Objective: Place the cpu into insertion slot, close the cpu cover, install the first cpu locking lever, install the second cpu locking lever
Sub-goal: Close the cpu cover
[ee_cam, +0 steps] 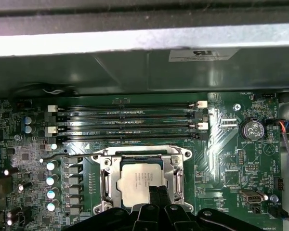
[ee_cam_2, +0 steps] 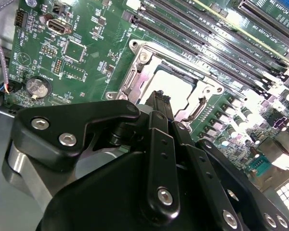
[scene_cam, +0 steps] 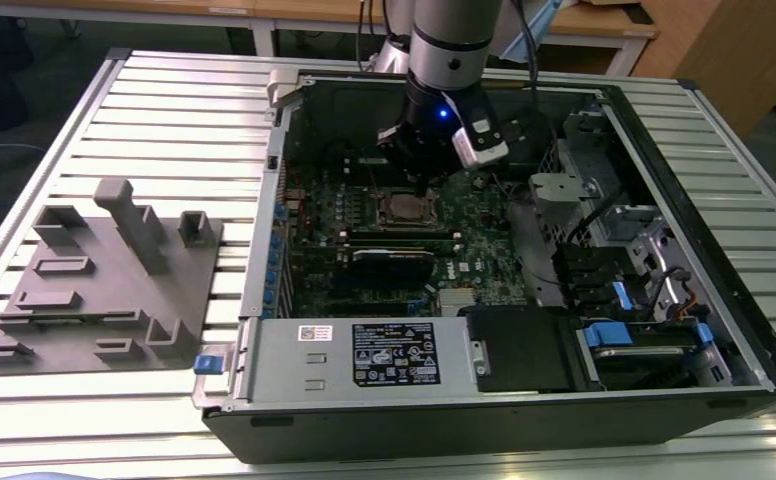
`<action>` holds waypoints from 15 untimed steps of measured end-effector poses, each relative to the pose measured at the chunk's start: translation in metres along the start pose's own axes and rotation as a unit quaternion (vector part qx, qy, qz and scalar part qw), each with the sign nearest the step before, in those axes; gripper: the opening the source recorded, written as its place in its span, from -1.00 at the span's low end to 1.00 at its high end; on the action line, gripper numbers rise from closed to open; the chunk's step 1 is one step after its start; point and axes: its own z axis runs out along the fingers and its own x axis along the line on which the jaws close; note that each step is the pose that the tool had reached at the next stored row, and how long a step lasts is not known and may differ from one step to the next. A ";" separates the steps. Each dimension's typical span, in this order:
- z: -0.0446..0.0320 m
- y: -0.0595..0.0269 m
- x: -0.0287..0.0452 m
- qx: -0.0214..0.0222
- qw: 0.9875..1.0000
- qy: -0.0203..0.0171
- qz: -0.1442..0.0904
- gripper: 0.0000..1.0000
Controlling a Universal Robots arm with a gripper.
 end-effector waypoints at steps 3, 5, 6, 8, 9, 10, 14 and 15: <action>0.0025 -0.0002 0.0014 0.000 1.000 0.000 0.000 -0.79; 0.0048 -0.0002 0.0021 0.000 1.000 0.000 0.000 -0.79; 0.0055 -0.0003 0.0023 0.000 1.000 0.000 0.000 -0.79; 0.0057 -0.0003 0.0024 0.000 1.000 0.000 0.000 -0.79; 0.0056 -0.0003 0.0025 0.000 1.000 0.000 0.000 -0.79; 0.0057 -0.0003 0.0025 0.000 1.000 0.000 0.000 -0.79; 0.0060 -0.0003 0.0033 0.000 1.000 0.000 0.000 -0.79; 0.0061 -0.0003 0.0034 0.000 1.000 0.000 0.000 -0.79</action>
